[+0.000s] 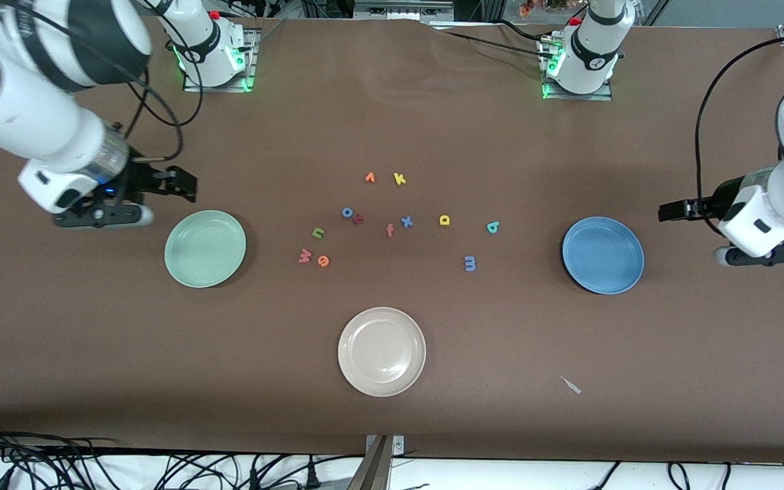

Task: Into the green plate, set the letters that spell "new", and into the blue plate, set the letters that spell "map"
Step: 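Move the right gripper to the pink M while the left gripper descends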

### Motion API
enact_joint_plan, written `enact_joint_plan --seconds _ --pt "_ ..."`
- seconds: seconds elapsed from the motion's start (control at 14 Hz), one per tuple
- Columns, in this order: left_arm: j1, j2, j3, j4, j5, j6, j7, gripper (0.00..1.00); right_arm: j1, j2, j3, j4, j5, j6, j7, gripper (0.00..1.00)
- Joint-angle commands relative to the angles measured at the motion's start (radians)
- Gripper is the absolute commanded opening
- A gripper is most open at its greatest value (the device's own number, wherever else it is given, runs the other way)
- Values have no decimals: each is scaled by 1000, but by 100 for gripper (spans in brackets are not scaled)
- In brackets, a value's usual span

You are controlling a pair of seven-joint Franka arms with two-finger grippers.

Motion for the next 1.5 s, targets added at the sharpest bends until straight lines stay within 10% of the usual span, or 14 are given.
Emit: enact_joint_plan --seconds 0.0,0.72,1.0,1.43 --pt "-82 32 -7 14 -18 50 -77 100 -8 -14 35 -98 -2 119 98 100" --pt "-369 43 -69 -292 -35 492 -568 100 109 160 54 -159 -45 383 475 100" --pt "-387 52 -151 -458 -1 737 -699 100 173 275 54 -158 -224 497 475 100" --pt "-502 236 -151 -416 187 897 -907 100 201 356 52 -158 -298 586 532 100"
